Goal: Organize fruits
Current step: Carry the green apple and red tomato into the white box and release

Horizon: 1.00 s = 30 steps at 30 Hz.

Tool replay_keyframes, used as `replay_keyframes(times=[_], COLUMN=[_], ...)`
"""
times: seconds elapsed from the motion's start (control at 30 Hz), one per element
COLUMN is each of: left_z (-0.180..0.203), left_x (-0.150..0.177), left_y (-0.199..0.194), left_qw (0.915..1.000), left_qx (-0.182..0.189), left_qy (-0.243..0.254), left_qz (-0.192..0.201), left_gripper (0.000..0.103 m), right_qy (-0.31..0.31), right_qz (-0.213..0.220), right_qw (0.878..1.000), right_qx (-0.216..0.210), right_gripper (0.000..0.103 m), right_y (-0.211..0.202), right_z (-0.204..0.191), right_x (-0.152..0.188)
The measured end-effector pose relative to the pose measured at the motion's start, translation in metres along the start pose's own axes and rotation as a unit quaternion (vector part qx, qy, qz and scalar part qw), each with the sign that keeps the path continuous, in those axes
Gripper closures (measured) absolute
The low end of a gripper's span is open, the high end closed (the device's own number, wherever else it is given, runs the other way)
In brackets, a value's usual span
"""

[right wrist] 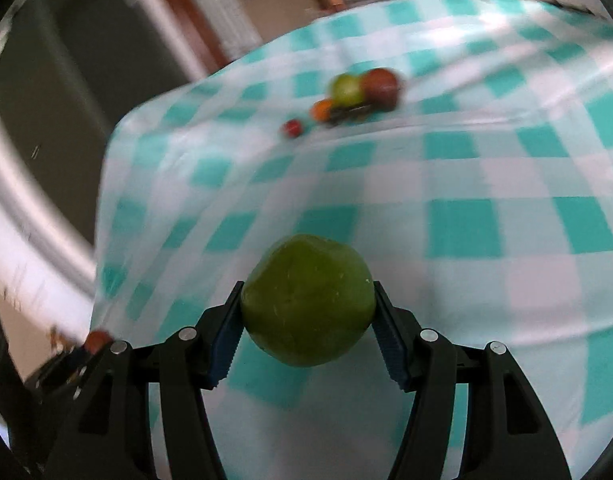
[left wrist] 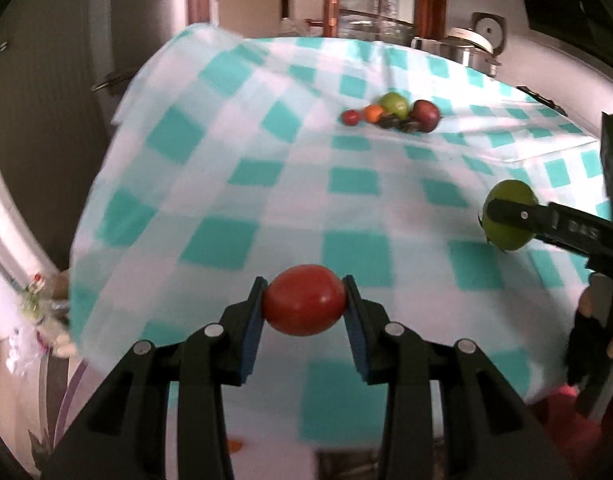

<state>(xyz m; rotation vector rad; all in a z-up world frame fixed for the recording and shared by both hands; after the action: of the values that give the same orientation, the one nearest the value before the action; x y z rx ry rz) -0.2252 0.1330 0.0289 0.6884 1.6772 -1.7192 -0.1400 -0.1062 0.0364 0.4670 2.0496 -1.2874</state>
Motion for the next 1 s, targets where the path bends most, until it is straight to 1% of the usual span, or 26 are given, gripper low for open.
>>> replay_keyframes(times=[0.13,0.23,0.33,0.47,0.57,0.6,0.67,0.7,0.77,0.8,0.87,0.9,0.93,0.97,1.0], left_z=[-0.031,-0.054,-0.073,-0.107,-0.13,-0.136,-0.152,-0.159,-0.17,-0.173,-0.183,-0.185,-0.189,-0.193,-0.195], left_x=[0.02,0.032,0.045,0.066,0.084,0.09,0.103,0.109,0.118,0.123,0.131,0.134,0.138,0.142,0.144], left_y=[-0.015,-0.023,-0.032,-0.044,-0.046,-0.045,-0.04,-0.036,-0.026,-0.022,-0.009,-0.005,0.003,0.01,0.016], left_qw=[0.9995,0.9986,0.9974,0.9941,0.9906,0.9895,0.9863,0.9845,0.9823,0.9813,0.979,0.9782,0.9765,0.9748,0.9728], left_qx=[-0.02,-0.03,-0.042,-0.061,-0.083,-0.089,-0.099,-0.105,-0.116,-0.12,-0.122,-0.123,-0.126,-0.128,-0.131], left_qy=[-0.023,-0.042,-0.058,-0.09,-0.108,-0.113,-0.128,-0.133,-0.132,-0.131,-0.129,-0.127,-0.122,-0.118,-0.113], left_qz=[0.006,0.006,0.006,0.0,-0.012,-0.018,-0.034,-0.044,-0.064,-0.073,-0.1,-0.109,-0.126,-0.139,-0.154], left_gripper=[0.065,0.065,0.065,0.065,0.065,0.065,0.065,0.065,0.065,0.065,0.065,0.065,0.065,0.065,0.065], right_qy=[-0.064,-0.108,-0.145,-0.214,-0.27,-0.294,-0.322,-0.343,-0.372,-0.39,-0.415,-0.43,-0.44,-0.456,-0.467], right_qz=[-0.019,-0.029,-0.044,-0.058,-0.073,-0.084,-0.102,-0.117,-0.144,-0.163,-0.186,-0.201,-0.212,-0.224,-0.231], right_qw=[0.998,0.993,0.987,0.971,0.951,0.941,0.928,0.918,0.902,0.891,0.875,0.864,0.857,0.846,0.838], right_qx=[-0.022,-0.038,-0.062,-0.092,-0.132,-0.148,-0.158,-0.163,-0.167,-0.166,-0.166,-0.165,-0.165,-0.162,-0.159], right_gripper=[0.043,0.043,0.043,0.043,0.043,0.043,0.043,0.043,0.043,0.043,0.043,0.043,0.043,0.043,0.043], right_y=[0.003,0.005,0.01,0.009,0.008,0.01,0.013,0.018,0.028,0.036,0.046,0.054,0.06,0.068,0.073], right_z=[-0.048,-0.082,-0.114,-0.157,-0.188,-0.202,-0.216,-0.226,-0.238,-0.246,-0.254,-0.261,-0.265,-0.271,-0.275], right_x=[0.012,0.023,0.035,0.058,0.079,0.09,0.106,0.117,0.133,0.144,0.159,0.168,0.174,0.184,0.191])
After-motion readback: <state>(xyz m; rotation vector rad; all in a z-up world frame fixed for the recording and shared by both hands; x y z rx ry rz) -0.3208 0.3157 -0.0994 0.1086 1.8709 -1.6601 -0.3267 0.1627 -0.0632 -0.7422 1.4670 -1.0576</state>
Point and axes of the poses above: each gripper's, at about its wrist camera, not at the fingertips, and y roughly the way its jaws point, z to its right, x to its underside, the point moved 1 cm from there along y, roughly the way its jaws point, and after that the axes turned 3 degrees about -y, right-handed, at the moved point
